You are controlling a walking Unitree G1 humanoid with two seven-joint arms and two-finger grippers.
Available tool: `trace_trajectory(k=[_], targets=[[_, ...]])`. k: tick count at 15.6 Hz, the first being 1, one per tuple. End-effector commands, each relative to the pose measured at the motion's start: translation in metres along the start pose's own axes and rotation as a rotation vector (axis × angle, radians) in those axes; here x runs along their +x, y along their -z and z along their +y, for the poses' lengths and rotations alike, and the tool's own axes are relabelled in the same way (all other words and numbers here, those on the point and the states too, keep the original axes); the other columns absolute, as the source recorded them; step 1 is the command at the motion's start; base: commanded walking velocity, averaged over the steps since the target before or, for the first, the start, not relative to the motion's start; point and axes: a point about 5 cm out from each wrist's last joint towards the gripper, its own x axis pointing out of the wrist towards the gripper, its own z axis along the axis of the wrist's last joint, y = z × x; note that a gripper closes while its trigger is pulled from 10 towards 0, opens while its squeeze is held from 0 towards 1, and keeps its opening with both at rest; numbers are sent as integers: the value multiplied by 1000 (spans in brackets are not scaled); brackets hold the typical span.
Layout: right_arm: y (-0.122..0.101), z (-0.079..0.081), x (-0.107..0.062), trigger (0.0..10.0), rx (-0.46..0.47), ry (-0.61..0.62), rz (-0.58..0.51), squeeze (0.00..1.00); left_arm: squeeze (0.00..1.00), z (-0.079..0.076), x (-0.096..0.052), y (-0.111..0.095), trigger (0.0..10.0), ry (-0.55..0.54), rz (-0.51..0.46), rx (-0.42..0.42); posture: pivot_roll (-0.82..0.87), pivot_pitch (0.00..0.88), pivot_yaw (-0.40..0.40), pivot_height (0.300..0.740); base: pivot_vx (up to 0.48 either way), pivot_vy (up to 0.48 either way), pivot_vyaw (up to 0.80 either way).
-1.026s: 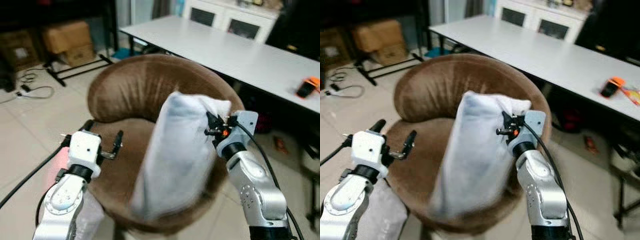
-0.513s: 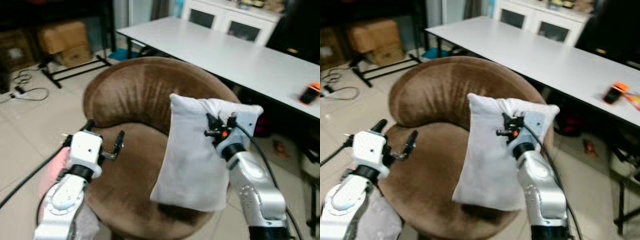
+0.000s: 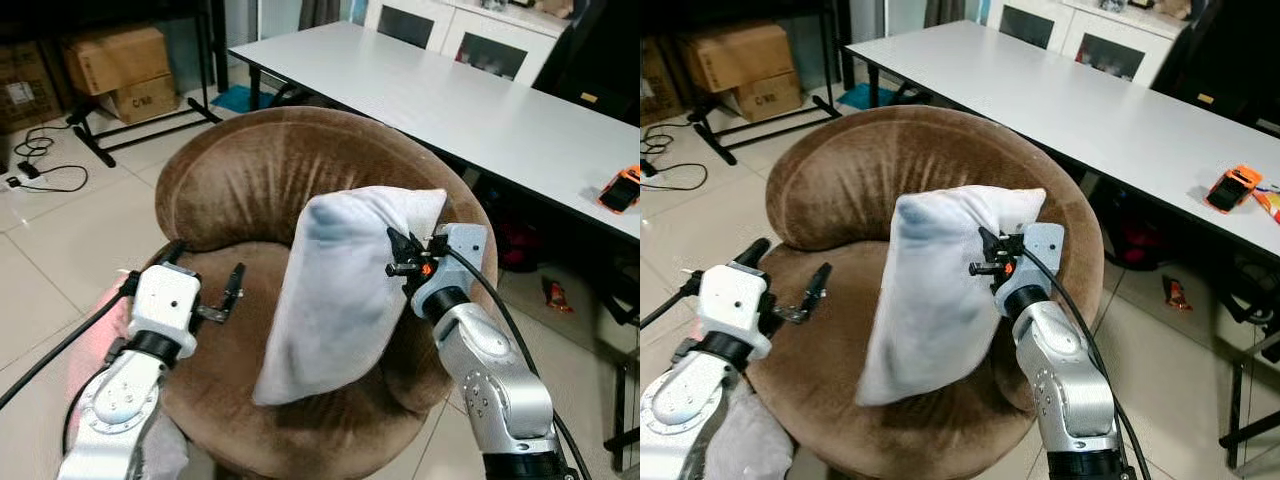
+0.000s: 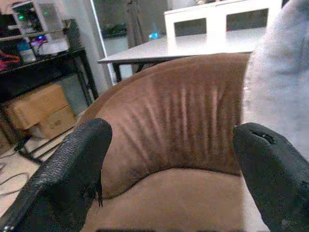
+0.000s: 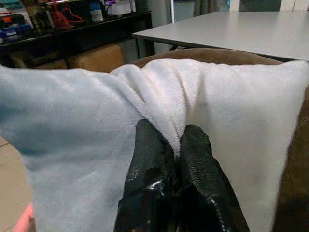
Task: Move the pillow to the sofa from floor
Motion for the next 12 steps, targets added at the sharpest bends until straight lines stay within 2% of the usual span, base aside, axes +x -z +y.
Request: trace_trajectory(k=[1, 4, 7, 12], targets=[[-11, 0, 0, 10000, -16, -9, -39, 0, 647, -2, -1, -1, 10000, 16, -3, -6, 47, 0, -122, 740, 0, 0, 0], [-13, 5, 3, 10000, -26, -47, -36, 0, 647, 0, -3, 1, 10000, 41, 17, 5, 49, 0, -127, 740, 0, 0, 0], [-11, 11, 9, 10000, -57, -84, 4, 0, 647, -5, -15, 6, 10000, 107, 57, 13, 55, 0, -139, 740, 0, 0, 0], [-1, 32, 30, 10000, -94, -78, 70, 0, 643, -7, -28, 8, 10000, 167, 94, 16, 64, 0, -147, 740, 0, 0, 0]])
